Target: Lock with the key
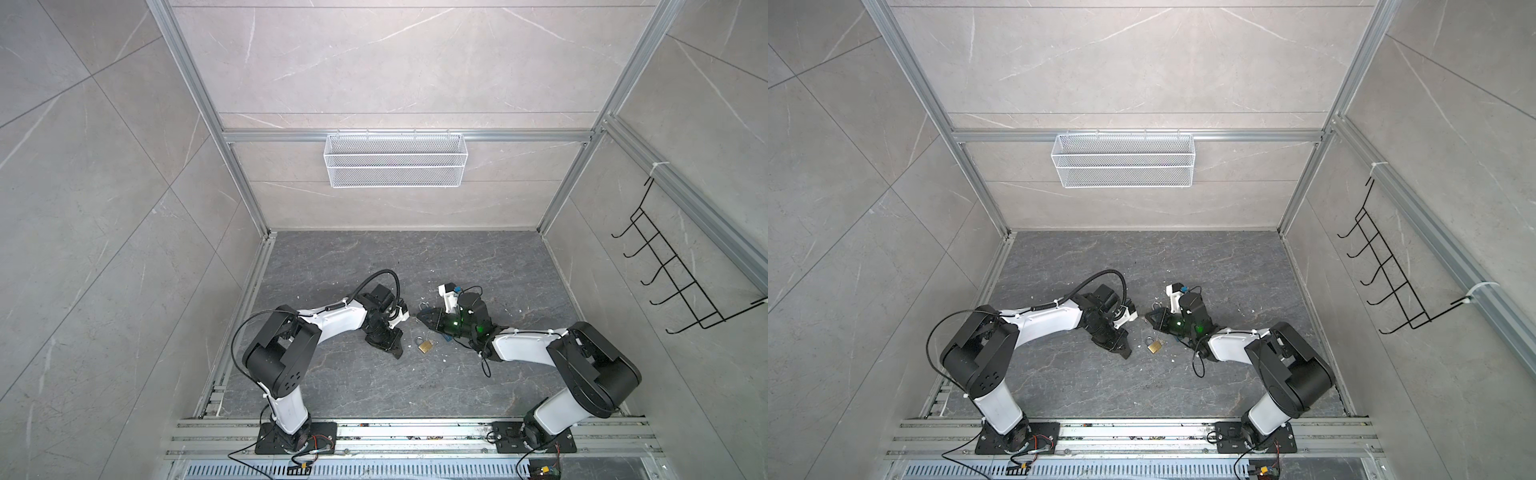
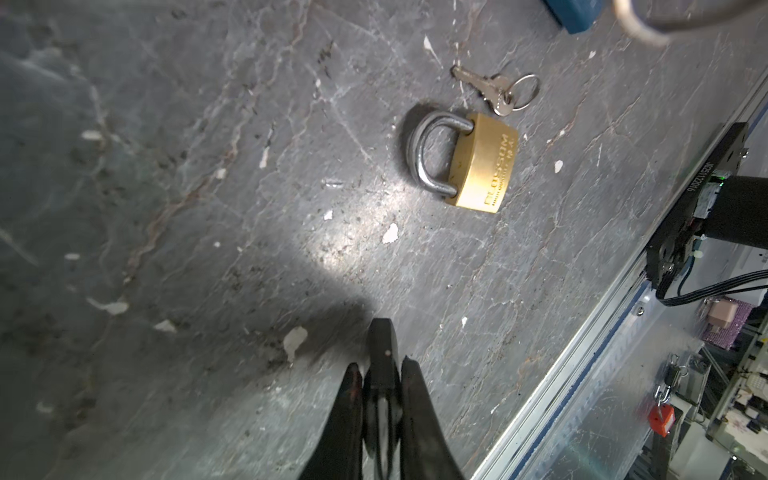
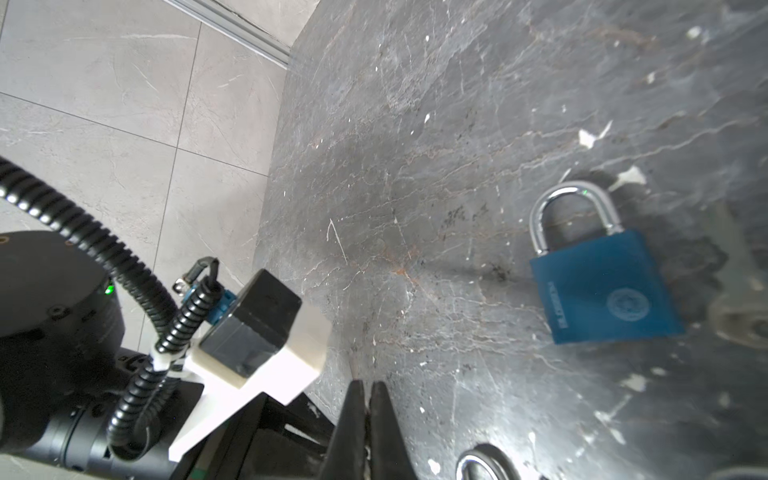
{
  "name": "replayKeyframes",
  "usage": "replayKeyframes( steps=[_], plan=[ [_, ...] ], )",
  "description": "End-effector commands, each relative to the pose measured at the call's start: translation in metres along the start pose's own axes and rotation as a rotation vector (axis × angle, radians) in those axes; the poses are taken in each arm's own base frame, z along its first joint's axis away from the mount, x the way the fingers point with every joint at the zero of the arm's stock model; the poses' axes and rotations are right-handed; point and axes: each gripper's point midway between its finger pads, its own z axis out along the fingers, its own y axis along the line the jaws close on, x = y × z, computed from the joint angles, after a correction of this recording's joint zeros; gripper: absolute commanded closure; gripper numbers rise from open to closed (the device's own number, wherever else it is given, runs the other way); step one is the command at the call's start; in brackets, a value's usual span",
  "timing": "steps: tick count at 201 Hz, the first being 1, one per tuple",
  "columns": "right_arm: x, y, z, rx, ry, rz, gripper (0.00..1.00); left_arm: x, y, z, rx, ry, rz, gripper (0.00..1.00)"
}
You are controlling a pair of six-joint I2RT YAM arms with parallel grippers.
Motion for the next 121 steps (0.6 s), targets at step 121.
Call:
replayKeyframes(
  steps=[121],
  plan=[
    [0.022,-0.014,0.024,-0.011,-0.004,0.042,1.0,-0.028,0.014,0.005,-0.035,0.093,0.122,0.78]
  ],
)
